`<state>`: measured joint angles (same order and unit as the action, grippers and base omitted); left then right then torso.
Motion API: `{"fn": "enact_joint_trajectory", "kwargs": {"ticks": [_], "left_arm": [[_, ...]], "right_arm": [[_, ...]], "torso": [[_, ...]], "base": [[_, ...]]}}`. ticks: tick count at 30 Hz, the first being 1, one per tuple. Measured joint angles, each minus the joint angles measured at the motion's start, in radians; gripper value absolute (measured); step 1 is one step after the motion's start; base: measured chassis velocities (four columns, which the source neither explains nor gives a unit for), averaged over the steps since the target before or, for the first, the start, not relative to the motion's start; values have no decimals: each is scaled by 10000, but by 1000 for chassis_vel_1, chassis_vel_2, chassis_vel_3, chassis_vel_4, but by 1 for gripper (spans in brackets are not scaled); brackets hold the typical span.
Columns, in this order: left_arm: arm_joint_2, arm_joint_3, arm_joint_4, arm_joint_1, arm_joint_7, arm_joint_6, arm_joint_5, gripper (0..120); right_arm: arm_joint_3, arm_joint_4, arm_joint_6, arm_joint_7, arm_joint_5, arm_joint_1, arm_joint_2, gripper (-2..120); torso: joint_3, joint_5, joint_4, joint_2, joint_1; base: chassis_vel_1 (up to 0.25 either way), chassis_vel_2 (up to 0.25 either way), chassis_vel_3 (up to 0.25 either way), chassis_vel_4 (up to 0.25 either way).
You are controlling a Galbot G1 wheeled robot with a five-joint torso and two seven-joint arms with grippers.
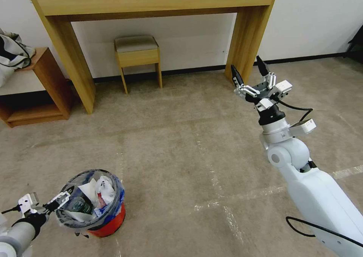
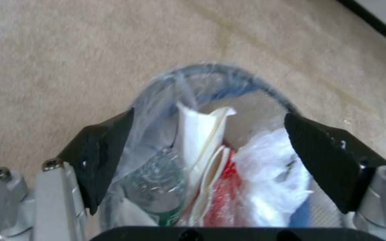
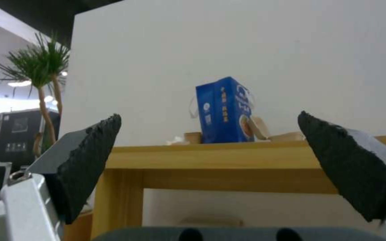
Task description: Pick up the trash bin and place the garbage on the floor into it.
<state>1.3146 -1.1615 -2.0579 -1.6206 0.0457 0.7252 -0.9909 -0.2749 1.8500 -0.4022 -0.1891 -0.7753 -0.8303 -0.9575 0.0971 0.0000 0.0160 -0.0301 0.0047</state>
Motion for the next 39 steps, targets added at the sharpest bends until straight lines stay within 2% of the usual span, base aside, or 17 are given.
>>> {"fn": "enact_joint_trajectory", "kwargs": {"ticks": [6, 8, 12, 14, 15, 17, 20, 21, 22, 23, 25, 26, 29, 31, 33, 37, 39], "left_arm": [[118, -72, -424, -50, -13, -80, 10, 92], [228, -200, -1157, -148, -346, -346, 235, 94], [315, -201, -1698, -211, -896, -758, 657, 94], [433, -145, -2108, -262, -1461, -1219, 1260, 95], [433, -145, -2108, -262, -1461, -1219, 1260, 95], [597, -105, -2461, -279, -1717, -1544, 1617, 97], [738, -55, -2728, -299, -1898, -1837, 1924, 98], [738, -55, -2728, -299, -1898, -1837, 1924, 98], [864, -19, -2912, -307, -2014, -2089, 2160, 98], [864, -19, -2912, -307, -2014, -2089, 2160, 98], [1113, 68, -3234, -295, -2162, -2675, 2562, 99], [1113, 68, -3234, -295, -2162, -2675, 2562, 99], [1260, 174, -3422, -234, -2339, -3352, 3211, 100], [1272, 197, -3448, -201, -2381, -3499, 3437, 100], [1308, 306, -3472, -46, -2475, -3934, 4145, 100], [1366, 457, -3387, 99, -2634, -4299, 4633, 100], [1427, 739, -3226, 147, -2875, -4704, 5182, 100]], "right_arm": [[-135, 62, 25, 12, 3, -128, -15, 100], [-474, 278, 193, 127, -49, -390, -5, 100], [-829, 531, 556, 493, -70, -668, 9, 100], [-1319, 924, 1163, 1180, -59, -1022, 13, 100], [-1319, 924, 1163, 1180, -59, -1022, 13, 100], [-1897, 1442, 1997, 1944, 51, -1522, 29, 100], [-2372, 1900, 2662, 2457, 192, -1984, 41, 100], [-2372, 1900, 2662, 2457, 192, -1984, 41, 100], [-2781, 2213, 3103, 2687, 295, -2360, 22, 100], [-2781, 2213, 3103, 2687, 295, -2360, 22, 100], [-3540, 2777, 3699, 2998, 345, -3151, -60, 100], [-3540, 2777, 3699, 2998, 345, -3151, -60, 100], [-4377, 3225, 3892, 3148, 441, -3929, -385, 100], [-4661, 3363, 3912, 3128, 485, -4153, -513, 100], [-5543, 3784, 3797, 2997, 1040, -4955, -1006, 100], [-5992, 4059, 3641, 2974, 1420, -5502, -1494, 100], [-6253, 4305, 3494, 2990, 1946, -6057, -2261, 100]], "torso": [[0, 0, 0, 0, 0], [0, 2, 0, 0, 0], [0, 3, 0, 0, 0], [-1, 1, -1, 0, 0], [-1, 1, -1, 0, 0], [0, 1, -1, 0, 0], [0, 0, 0, 0, 0], [0, 0, 0, 0, 0], [0, 1, 0, 0, 0], [0, 1, 0, 0, 0], [-1, 1, 0, 0, 0], [-1, 1, 0, 0, 0], [0, 3, -1, 0, 0], [0, 2, -1, 0, 0], [0, 0, 0, 0, 0], [-1, 0, 1, 0, 0], [0, -2, -1, 0, 0]], "base": [[0, 0, 0, 0], [0, 0, 0, 0], [0, 0, 0, 0], [0, 0, 0, 0], [0, 0, 0, 0], [0, 0, 0, 0], [0, 0, 0, 0], [0, 0, 0, 0], [0, 0, 0, 0], [0, 0, 0, 0], [0, 0, 0, 0], [0, 0, 0, 0], [0, 0, 0, 0], [0, 0, 0, 0], [0, 0, 0, 0], [0, 0, 0, 0], [0, 0, 0, 0]]}}
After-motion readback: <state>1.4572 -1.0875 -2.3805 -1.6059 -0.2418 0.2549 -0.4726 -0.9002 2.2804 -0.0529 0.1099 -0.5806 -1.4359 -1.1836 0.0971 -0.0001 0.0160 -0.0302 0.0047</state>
